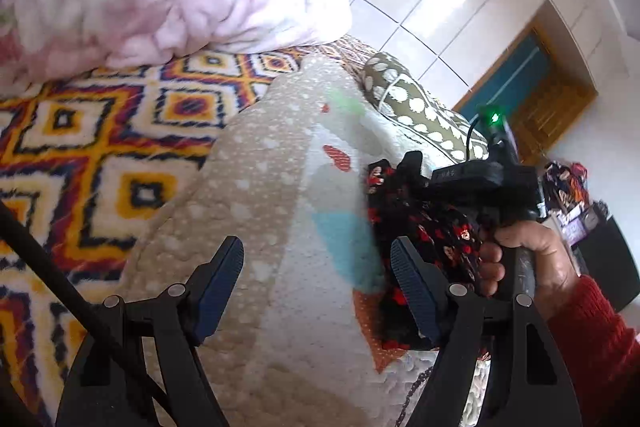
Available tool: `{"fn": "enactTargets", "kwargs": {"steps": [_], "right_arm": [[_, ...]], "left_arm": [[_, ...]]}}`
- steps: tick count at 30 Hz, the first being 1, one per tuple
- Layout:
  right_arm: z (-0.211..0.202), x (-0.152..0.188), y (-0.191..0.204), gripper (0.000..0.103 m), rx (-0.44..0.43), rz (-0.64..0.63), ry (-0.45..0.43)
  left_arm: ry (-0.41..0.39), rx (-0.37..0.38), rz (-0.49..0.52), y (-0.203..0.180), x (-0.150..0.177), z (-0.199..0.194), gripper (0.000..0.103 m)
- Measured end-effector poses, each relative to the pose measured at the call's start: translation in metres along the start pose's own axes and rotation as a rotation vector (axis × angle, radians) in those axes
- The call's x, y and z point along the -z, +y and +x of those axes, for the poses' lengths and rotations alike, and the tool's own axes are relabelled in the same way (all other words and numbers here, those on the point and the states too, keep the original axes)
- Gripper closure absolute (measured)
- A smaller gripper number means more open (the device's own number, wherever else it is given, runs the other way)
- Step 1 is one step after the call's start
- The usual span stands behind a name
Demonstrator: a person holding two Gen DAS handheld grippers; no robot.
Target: Fold large clothes
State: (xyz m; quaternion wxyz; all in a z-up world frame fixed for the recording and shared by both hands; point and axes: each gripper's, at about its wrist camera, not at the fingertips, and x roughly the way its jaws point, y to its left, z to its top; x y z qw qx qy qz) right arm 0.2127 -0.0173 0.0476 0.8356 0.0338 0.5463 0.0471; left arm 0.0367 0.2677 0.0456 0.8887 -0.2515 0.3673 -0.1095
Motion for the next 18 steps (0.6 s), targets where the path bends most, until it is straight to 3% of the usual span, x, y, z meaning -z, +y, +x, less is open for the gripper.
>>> {"fn": "enactTargets", "kwargs": {"steps": [3, 6, 9, 11, 14, 16, 18], "right_arm": [[-0.011, -0.006, 0.034, 0.099, -0.008, -0.087, -0.041], [-0.004, -0.009, 0.053, 0.102, -0.047, -0.108, -0.027], [0.007, -0.001, 0.073, 0.102, -0.175, -0.137, 0.027], [0.000, 0.007, 0.088, 0.101, -0.192, -0.177, 0.015], [-0.027, 0.012, 0.088, 0.087, -0.203, -0.165, -0.050], [-0.053, 0.019, 0.066, 0.072, -0.184, -0.135, -0.103], [-0.071, 0.029, 0.035, 0.072, -0.133, -0.109, -0.124]], "left_arm": [[-0.004, -0.005, -0.023, 0.006, -0.002, -0.002, 0.028], [-0.015, -0.020, -0.015, 0.003, -0.003, -0.002, 0.028], [-0.008, -0.026, 0.012, -0.006, -0.002, 0.001, 0.028], [-0.001, -0.030, 0.035, -0.014, 0.000, 0.003, 0.028], [-0.001, -0.036, 0.060, -0.025, 0.003, 0.004, 0.028], [0.000, -0.042, 0.083, -0.034, 0.006, 0.005, 0.028], [0.004, -0.046, 0.104, -0.041, 0.008, 0.007, 0.028]]}}
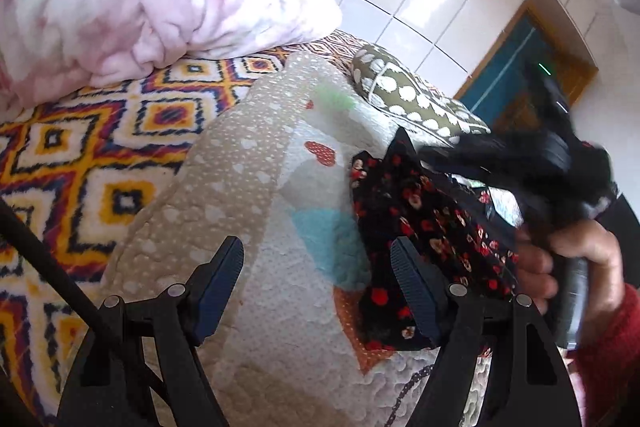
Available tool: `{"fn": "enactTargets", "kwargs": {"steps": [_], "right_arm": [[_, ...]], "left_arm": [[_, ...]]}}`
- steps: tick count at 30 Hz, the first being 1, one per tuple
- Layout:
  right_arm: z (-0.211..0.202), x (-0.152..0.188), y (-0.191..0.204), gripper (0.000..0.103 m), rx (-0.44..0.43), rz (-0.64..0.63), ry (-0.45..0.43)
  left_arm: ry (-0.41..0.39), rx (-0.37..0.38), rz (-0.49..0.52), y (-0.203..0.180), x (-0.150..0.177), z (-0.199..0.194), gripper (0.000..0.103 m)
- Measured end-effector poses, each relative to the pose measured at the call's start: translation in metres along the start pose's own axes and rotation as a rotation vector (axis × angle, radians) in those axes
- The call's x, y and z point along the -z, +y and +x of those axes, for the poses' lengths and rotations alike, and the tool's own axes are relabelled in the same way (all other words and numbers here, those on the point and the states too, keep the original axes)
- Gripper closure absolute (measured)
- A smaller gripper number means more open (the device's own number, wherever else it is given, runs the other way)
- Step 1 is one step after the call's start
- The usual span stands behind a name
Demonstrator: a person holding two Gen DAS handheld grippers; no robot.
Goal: Fold large clothes
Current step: 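Lay the folded dress down with both grippers and smooth it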
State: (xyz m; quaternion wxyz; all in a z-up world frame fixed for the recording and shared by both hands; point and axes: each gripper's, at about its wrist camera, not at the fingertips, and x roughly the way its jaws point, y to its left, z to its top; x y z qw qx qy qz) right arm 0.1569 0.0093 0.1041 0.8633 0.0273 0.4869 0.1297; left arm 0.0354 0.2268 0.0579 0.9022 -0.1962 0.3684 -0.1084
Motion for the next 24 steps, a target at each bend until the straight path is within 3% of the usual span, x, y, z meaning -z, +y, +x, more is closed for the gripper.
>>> {"fn": "enactTargets", "kwargs": {"steps": [7, 11, 13, 18, 20, 24], "right_arm": [[-0.050, 0.064, -0.143, 0.072, 0.261, 0.180, 0.068], [-0.039, 0.097, -0.194, 0.072, 0.254, 0.299, 0.119], [-0.026, 0.093, -0.203, 0.068, 0.266, 0.307, 0.111], [0.009, 0.058, -0.202, 0.047, 0.443, 0.279, 0.084], [0.011, 0.047, -0.197, 0.047, 0.498, 0.230, 0.099], [-0.030, 0.053, -0.192, 0.047, 0.420, 0.152, 0.037]], "left_arm": [[0.041, 0.036, 0.067, -0.033, 0.014, 0.010, 0.028], [0.068, 0.031, 0.123, -0.051, 0.027, 0.019, 0.028], [0.089, 0.023, 0.146, -0.058, 0.034, 0.026, 0.028], [0.128, -0.009, 0.200, -0.073, 0.045, 0.042, 0.028], [0.138, 0.001, 0.202, -0.078, 0.048, 0.045, 0.028], [0.135, -0.012, 0.239, -0.092, 0.059, 0.046, 0.028]]}}
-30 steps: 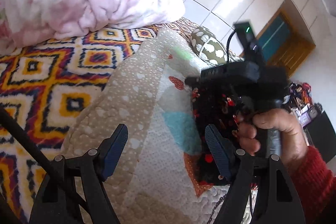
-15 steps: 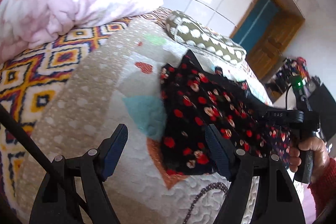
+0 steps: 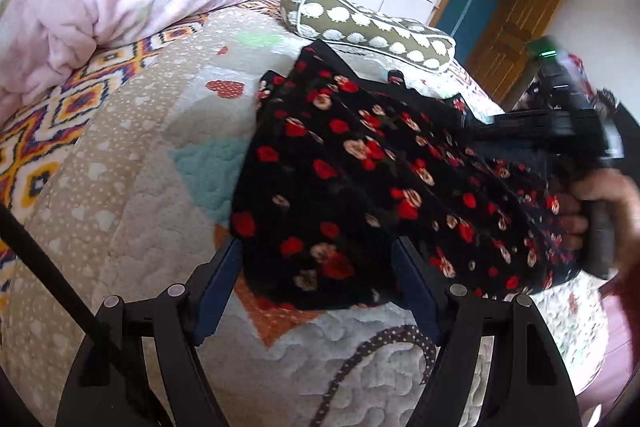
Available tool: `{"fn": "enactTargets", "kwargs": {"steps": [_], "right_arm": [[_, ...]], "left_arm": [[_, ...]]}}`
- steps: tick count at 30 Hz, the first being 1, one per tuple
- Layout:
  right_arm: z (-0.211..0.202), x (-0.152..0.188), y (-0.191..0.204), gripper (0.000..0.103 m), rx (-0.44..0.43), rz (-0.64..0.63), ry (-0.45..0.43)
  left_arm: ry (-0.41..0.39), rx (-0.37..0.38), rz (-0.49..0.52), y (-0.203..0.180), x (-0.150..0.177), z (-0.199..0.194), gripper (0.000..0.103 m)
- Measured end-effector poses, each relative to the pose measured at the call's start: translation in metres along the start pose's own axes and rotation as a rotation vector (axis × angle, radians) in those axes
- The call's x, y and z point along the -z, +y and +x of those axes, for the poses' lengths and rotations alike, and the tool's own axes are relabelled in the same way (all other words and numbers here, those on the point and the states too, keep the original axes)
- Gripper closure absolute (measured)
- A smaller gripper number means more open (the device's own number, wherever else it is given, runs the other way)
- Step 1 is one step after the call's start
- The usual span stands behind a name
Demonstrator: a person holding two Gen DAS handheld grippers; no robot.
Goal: Fold large clothes
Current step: 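Lay the folded dress down with both grippers and smooth it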
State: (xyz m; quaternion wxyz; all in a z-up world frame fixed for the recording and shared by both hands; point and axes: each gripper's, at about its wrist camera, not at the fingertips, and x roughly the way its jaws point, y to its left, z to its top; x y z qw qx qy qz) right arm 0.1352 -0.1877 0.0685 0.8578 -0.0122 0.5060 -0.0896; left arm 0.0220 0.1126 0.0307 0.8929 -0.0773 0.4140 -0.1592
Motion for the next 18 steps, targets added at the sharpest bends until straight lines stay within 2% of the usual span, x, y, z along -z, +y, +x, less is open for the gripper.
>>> {"fn": "enactTargets", "kwargs": {"steps": [3, 6, 7, 10, 11, 13, 15, 16, 18], "right_arm": [[-0.035, 0.027, -0.035, 0.047, -0.036, 0.006, -0.025], [-0.049, 0.056, -0.079, 0.049, -0.068, 0.038, 0.000], [-0.048, 0.065, -0.092, 0.053, -0.065, 0.057, 0.011], [-0.025, 0.084, -0.141, 0.053, 0.011, 0.147, 0.068], [-0.016, 0.088, -0.153, 0.053, 0.017, 0.188, 0.076], [-0.009, 0.091, -0.170, 0.041, 0.043, 0.259, 0.045], [-0.011, 0.095, -0.181, 0.041, 0.046, 0.332, 0.015], [-0.016, 0.098, -0.181, 0.041, 0.043, 0.339, 0.002], [-0.035, 0.106, -0.179, 0.041, 0.073, 0.312, -0.036]], "left_arm": [[-0.003, -0.025, 0.046, -0.014, 0.008, 0.002, 0.022], [-0.001, -0.041, 0.076, -0.026, 0.018, 0.007, 0.016], [-0.006, -0.056, 0.087, -0.030, 0.020, 0.009, 0.013], [-0.009, -0.096, 0.123, -0.036, 0.026, 0.016, 0.010], [-0.001, -0.098, 0.121, -0.036, 0.026, 0.019, 0.008], [0.020, -0.089, 0.095, -0.030, 0.025, 0.024, 0.004], [0.062, -0.058, 0.038, -0.019, 0.023, 0.032, 0.002], [0.085, -0.027, 0.002, -0.011, 0.021, 0.036, 0.001], [0.081, -0.005, -0.022, -0.007, 0.020, 0.036, 0.000]]}}
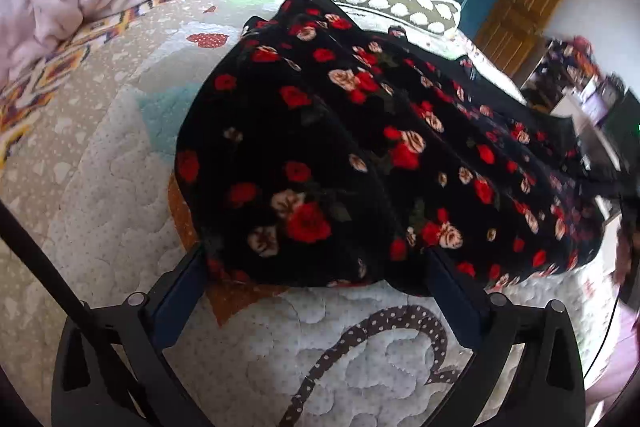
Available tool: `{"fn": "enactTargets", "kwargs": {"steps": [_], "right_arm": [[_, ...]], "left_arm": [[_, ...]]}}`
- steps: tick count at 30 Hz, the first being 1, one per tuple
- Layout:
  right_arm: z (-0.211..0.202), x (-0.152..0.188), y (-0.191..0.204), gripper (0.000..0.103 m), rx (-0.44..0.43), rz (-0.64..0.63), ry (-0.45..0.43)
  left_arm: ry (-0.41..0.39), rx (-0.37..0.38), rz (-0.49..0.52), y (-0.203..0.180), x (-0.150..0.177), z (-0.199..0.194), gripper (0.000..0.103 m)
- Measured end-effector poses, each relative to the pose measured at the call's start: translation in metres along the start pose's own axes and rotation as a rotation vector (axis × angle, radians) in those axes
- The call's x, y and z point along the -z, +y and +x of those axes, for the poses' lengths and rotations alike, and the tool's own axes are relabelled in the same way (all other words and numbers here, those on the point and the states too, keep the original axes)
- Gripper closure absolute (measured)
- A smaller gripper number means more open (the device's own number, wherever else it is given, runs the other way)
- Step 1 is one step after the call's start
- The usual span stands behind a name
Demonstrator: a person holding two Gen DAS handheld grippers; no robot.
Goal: Fold large clothes
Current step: 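Lay the folded dress down with both grippers and smooth it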
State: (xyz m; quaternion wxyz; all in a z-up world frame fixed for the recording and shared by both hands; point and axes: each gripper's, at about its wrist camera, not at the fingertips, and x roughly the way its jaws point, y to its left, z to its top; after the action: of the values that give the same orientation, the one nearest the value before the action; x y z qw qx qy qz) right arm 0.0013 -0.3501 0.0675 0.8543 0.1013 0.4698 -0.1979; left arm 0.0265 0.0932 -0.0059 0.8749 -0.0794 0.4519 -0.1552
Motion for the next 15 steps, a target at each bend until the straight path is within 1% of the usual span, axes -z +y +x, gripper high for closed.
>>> {"fn": "enactTargets", "kwargs": {"steps": [1, 3, 5, 8, 11, 13, 15], "right_arm": [[-0.015, 0.007, -0.002, 0.041, 0.003, -0.011, -0.034], [-0.043, 0.020, -0.006, 0.041, -0.035, -0.013, -0.084], [-0.072, 0.035, -0.007, 0.041, -0.089, -0.016, -0.117], [-0.093, 0.056, 0.003, 0.041, -0.163, -0.043, -0.134], [-0.097, 0.081, 0.014, 0.043, -0.240, -0.073, -0.115], [-0.092, 0.100, 0.021, 0.058, -0.282, -0.090, -0.089], [-0.081, 0.113, 0.032, 0.059, -0.302, -0.101, -0.060]], "left_arm": [[-0.001, -0.002, 0.000, -0.001, 0.000, 0.000, 0.000], [0.001, -0.031, 0.024, -0.006, 0.002, 0.001, 0.000], [0.000, -0.058, 0.047, -0.010, 0.003, 0.003, 0.000], [-0.002, -0.059, 0.049, -0.011, 0.005, 0.002, 0.000], [-0.009, -0.064, 0.043, -0.013, 0.006, -0.001, 0.000], [-0.021, -0.062, 0.027, -0.015, 0.011, -0.010, 0.000], [-0.025, -0.036, 0.012, -0.017, 0.016, -0.019, 0.000]]}}
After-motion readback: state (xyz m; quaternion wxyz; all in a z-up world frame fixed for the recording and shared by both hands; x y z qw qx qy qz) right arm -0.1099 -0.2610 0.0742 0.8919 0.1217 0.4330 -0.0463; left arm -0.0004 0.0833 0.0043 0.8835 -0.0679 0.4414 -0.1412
